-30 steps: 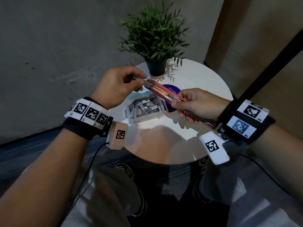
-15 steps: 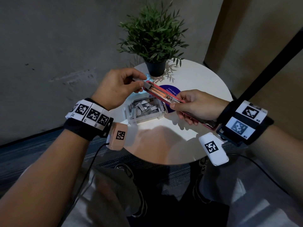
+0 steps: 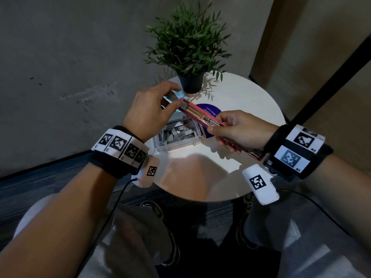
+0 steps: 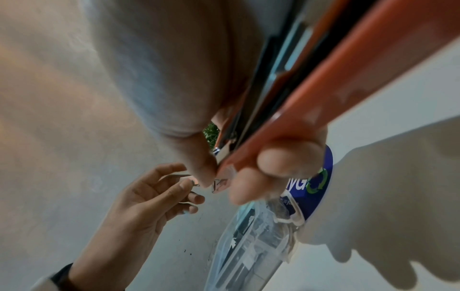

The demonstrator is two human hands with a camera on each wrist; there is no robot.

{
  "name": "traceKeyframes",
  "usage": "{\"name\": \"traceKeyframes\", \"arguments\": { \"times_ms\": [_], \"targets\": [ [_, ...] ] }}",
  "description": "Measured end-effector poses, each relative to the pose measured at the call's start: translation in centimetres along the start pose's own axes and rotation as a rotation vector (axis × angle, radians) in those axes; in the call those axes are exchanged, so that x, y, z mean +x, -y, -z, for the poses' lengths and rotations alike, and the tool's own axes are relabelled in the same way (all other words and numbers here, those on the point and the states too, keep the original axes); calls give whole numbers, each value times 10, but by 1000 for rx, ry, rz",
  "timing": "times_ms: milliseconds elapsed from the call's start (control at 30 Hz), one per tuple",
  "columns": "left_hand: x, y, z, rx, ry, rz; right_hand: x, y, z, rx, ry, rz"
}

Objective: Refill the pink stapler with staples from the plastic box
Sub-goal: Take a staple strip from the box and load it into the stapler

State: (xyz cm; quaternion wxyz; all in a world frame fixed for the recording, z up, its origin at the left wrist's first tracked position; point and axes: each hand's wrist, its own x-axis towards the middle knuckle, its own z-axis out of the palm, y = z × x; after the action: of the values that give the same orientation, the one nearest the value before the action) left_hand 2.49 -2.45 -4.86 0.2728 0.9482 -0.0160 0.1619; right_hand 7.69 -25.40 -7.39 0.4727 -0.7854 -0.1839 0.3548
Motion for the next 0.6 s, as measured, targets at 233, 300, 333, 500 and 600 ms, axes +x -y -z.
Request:
{"name": "traceKeyframes", "arguments": {
  "times_ms": [233, 300, 333, 500, 600],
  "targets": [
    [-8, -10, -16, -98, -33, 131, 1, 0, 1, 15, -22, 10],
    [-8, -9, -21, -61, -48, 95, 1, 0, 2, 15, -30, 13],
    [-8, -7, -22, -48, -49, 90, 1, 0, 3, 17, -31, 13],
    [-6, -8, -28, -353, 88, 308, 0, 0, 2, 7, -4, 26],
    [-6, -11, -31, -581, 204, 404, 0, 0, -1, 1, 11, 33]
  ]
}}
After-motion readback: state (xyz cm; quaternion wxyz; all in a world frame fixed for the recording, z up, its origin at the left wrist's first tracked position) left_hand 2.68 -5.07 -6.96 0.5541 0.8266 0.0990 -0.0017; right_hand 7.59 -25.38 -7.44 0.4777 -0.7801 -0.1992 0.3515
